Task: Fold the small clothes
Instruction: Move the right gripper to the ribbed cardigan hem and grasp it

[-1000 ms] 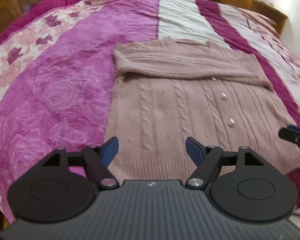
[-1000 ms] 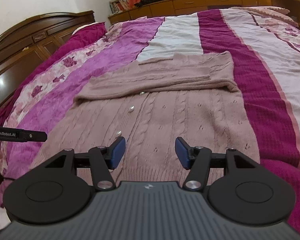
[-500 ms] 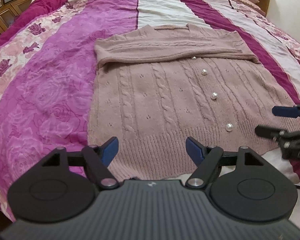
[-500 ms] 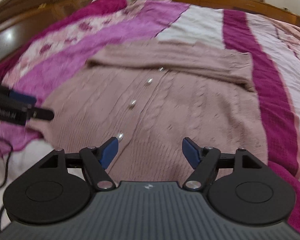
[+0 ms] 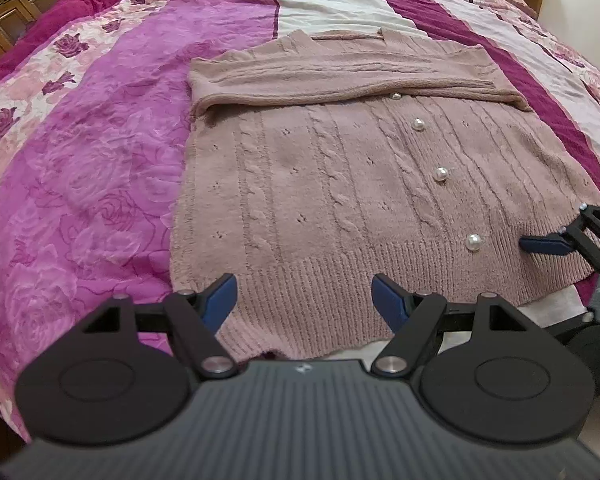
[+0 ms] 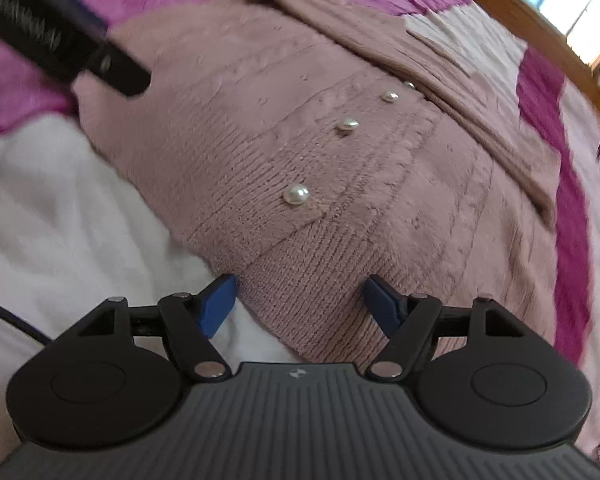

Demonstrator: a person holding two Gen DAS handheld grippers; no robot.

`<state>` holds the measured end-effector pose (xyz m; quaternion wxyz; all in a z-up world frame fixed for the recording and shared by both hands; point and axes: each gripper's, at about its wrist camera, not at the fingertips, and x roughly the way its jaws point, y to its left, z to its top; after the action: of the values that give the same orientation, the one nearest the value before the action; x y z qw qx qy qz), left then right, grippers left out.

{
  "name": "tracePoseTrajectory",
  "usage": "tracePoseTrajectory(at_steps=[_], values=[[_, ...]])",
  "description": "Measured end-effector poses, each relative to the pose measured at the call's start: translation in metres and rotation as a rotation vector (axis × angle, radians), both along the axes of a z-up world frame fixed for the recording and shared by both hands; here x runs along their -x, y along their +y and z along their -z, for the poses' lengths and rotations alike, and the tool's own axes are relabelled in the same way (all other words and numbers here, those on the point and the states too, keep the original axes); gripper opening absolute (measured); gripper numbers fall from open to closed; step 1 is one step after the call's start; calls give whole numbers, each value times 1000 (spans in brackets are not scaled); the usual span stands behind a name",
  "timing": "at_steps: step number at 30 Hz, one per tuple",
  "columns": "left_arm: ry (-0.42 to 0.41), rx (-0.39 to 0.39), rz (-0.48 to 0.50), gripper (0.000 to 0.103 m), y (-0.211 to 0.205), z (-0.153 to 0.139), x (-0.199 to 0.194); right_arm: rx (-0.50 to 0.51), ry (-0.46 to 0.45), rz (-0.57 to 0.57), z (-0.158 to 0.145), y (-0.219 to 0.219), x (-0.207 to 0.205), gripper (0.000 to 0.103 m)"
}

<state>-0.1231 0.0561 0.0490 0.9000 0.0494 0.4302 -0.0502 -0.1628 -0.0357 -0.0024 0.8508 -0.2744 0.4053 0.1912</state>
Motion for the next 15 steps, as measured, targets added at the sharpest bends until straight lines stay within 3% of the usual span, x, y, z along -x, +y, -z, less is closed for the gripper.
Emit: tracePoseTrajectory(at_steps=[4, 9, 15], values=[[5, -3, 17, 75, -3, 3, 1, 59, -37, -12, 7, 9, -2, 78], [8, -23, 43, 75, -7, 7, 3, 25, -112, 39, -1, 0, -2, 78], [42, -39, 73, 75, -12, 13, 1, -57, -137, 112, -13, -16, -10, 78]])
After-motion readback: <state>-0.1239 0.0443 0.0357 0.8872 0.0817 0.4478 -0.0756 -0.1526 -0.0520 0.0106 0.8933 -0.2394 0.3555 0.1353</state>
